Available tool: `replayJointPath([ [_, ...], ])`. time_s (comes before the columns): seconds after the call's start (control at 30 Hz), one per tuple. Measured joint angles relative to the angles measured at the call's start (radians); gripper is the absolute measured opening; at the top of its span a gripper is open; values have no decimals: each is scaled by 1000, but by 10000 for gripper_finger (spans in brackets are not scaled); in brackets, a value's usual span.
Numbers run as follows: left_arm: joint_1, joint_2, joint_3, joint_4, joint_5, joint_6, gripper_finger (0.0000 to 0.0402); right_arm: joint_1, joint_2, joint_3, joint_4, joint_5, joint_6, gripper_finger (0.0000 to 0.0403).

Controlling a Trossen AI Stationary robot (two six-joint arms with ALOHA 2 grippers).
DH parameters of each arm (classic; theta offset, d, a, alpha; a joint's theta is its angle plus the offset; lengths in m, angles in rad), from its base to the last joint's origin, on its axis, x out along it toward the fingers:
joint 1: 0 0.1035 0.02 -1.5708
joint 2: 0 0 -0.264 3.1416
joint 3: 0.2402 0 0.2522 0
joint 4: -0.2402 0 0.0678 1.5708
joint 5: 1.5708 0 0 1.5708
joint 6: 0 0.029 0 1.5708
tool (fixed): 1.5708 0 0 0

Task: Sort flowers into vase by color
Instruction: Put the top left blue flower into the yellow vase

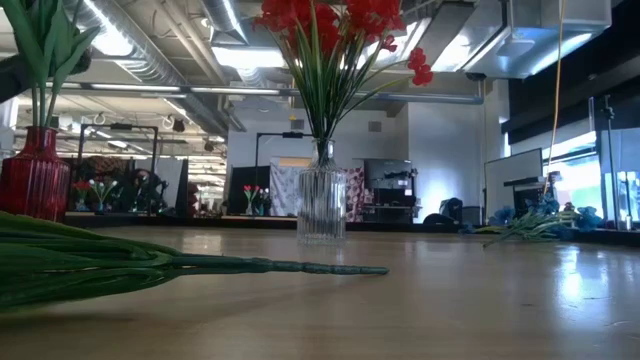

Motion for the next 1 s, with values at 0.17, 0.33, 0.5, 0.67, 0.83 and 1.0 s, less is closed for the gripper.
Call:
replayJointPath([
  [0.17, -75, -37, 13, -24, -70, -7, 11, 0, 0, 0, 0, -9, 4, 390],
  [0.33, -93, -29, -25, -21, -113, -18, 11, 0, 0, 0, -1, -8, 21, 390],
  [0.5, -93, -20, -84, 32, -139, -28, 11, 1, 0, 0, 0, -9, 23, 390],
  [0.67, -93, -20, -97, 45, -160, -126, 25, 1, 0, 0, 0, -10, 24, 390],
  [0.83, -93, -20, -97, -53, -167, -283, 61, 1, 0, 0, 1, -18, 24, 390],
  [1.0, -92, -20, -97, -180, -76, -465, 89, 1, 0, 0, 1, -19, 24, 390],
])
